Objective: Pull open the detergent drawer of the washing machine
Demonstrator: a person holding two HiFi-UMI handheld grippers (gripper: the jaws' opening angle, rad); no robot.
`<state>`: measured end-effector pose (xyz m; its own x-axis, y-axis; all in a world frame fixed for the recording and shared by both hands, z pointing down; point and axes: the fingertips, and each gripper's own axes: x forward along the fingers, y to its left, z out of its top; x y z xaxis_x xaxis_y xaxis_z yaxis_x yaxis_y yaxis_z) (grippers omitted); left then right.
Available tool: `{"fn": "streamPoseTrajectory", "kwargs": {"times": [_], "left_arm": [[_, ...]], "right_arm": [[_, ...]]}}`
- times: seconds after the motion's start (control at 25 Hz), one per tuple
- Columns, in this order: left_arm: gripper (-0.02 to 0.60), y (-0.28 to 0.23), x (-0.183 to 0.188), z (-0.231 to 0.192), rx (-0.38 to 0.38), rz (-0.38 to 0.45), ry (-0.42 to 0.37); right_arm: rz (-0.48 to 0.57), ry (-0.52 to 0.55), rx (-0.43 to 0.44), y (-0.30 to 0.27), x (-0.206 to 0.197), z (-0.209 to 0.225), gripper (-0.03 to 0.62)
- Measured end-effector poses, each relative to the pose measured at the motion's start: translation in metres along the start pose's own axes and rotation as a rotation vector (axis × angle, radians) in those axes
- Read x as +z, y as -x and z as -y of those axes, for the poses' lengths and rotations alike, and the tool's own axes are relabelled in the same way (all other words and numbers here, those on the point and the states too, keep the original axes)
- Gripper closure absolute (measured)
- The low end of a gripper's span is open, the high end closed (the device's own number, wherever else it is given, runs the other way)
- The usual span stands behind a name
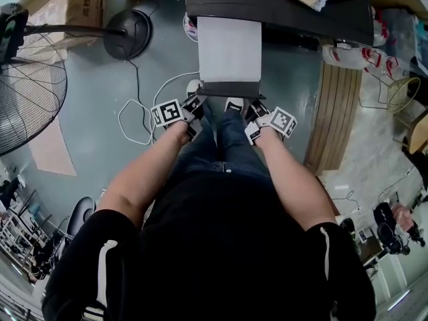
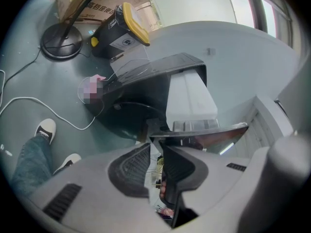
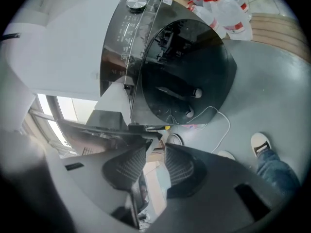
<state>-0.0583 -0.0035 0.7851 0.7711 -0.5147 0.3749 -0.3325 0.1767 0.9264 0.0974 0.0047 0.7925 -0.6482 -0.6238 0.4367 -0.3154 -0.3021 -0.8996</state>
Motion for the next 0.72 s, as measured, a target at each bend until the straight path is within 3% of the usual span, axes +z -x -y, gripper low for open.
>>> {"fn": "streamPoseTrajectory", "kwargs": {"times": [0.24,0.52,0.72], "left_arm": [[0.462,0.014,0.000,-0.004,0.028,-0.048,-0.066],[0.457,0.034,0.002,-0.007,0.110,-0.135,-0.254],[0.457,0.050,0.011,-0.002,0.163,-0.136,-0.298]], "right_arm": [[-0.078,0.111,-0.067,0.013,0.000,0.007,0.476],[-0.121,0.206,-0.181,0.054,0.003,0.025,0.477],[-0.107,0.225,-0.222,0.079,0.020,0.022,0.480]]}}
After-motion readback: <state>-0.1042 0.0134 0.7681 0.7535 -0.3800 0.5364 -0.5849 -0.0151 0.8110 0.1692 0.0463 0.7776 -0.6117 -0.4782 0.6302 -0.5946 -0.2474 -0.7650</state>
